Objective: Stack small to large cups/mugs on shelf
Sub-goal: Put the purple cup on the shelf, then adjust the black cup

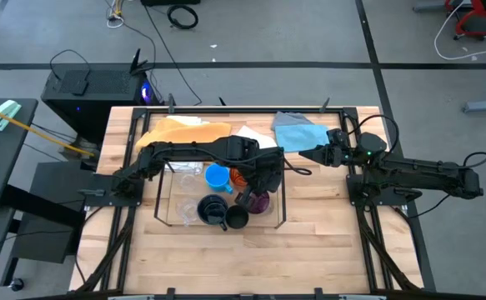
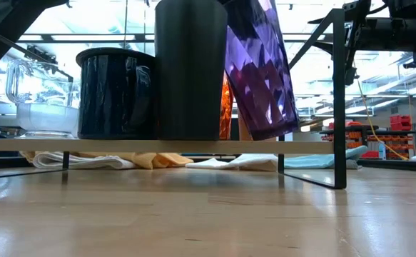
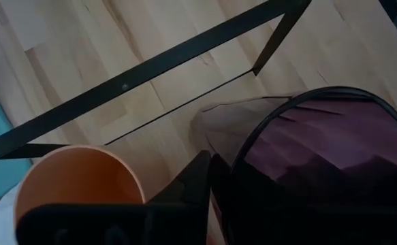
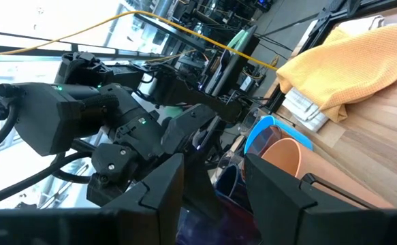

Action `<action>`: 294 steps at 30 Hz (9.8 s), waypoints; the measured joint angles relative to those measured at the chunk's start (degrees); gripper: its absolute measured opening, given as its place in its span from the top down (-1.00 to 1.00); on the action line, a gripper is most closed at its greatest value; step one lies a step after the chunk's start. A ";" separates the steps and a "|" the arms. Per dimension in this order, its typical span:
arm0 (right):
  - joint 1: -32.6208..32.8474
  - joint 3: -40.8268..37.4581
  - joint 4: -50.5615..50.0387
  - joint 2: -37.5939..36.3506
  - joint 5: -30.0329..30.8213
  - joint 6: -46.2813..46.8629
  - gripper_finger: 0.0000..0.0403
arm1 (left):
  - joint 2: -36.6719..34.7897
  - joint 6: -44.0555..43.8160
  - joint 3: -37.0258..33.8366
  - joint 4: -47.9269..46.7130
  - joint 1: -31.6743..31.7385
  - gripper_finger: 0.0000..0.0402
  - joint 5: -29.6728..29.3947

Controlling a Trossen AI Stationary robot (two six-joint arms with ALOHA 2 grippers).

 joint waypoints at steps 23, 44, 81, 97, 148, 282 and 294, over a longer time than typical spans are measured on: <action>0.00 0.00 0.00 -0.01 0.02 0.00 0.21 | -0.02 0.18 0.00 1.33 -0.02 0.70 1.49; 0.00 0.00 0.00 -0.02 0.01 -0.04 0.21 | -0.02 1.07 0.00 1.94 -0.02 0.46 1.53; 0.00 0.00 -0.02 0.00 0.01 -0.46 0.21 | -0.02 2.23 0.00 3.25 -0.02 0.06 1.53; 0.00 0.00 -0.04 0.00 0.02 -1.09 0.21 | -0.02 2.11 0.00 4.04 -0.02 -0.18 0.85; 0.00 0.00 -0.04 0.00 0.85 -0.92 0.21 | -0.02 2.54 0.00 5.32 0.04 -0.15 -1.31; 0.00 0.00 -3.82 -0.02 -4.37 -4.07 0.21 | -8.31 -47.99 -18.36 4.62 -14.59 0.97 -6.88; 0.00 0.00 -3.80 -0.02 -4.37 -4.07 0.21 | -8.33 -46.92 -18.36 4.63 -13.79 0.95 -7.15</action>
